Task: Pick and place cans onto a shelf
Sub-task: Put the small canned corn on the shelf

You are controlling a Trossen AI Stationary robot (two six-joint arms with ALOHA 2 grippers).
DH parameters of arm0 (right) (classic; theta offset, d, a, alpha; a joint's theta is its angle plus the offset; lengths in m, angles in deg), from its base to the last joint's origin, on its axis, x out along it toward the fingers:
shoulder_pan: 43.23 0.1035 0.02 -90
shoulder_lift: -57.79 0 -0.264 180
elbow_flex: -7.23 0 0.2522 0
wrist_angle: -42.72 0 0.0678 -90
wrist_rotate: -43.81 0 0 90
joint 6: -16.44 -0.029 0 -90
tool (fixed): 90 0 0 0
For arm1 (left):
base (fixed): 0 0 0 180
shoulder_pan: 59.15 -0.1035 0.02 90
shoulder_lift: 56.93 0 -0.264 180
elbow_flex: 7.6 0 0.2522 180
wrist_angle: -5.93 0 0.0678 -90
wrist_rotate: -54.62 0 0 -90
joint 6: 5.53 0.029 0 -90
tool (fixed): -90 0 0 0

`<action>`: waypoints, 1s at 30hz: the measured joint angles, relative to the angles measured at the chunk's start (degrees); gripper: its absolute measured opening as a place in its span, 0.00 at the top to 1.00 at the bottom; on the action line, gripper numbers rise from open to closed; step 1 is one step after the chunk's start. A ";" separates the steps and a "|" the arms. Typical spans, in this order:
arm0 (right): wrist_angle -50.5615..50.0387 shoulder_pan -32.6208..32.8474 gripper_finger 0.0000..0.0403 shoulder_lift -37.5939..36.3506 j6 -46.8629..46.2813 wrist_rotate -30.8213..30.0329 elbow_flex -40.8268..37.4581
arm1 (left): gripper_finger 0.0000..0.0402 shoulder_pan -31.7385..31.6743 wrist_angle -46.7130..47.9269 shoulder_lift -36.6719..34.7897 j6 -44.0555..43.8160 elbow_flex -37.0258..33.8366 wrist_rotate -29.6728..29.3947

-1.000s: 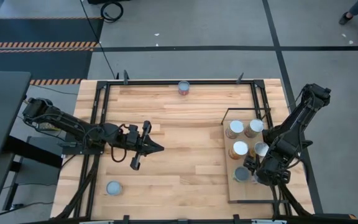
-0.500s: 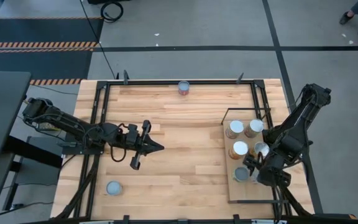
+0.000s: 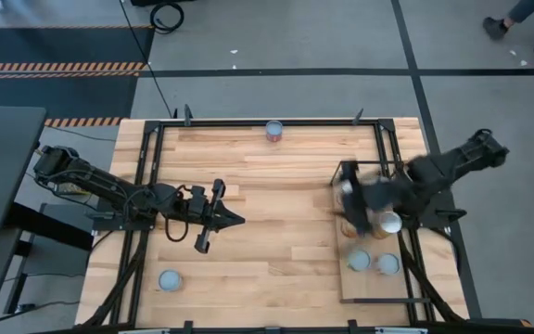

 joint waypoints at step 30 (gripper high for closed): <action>47.44 -47.50 0.16 45.31 -11.00 12.69 4.51 | 0.97 0.44 34.52 -10.91 -4.48 0.01 -0.04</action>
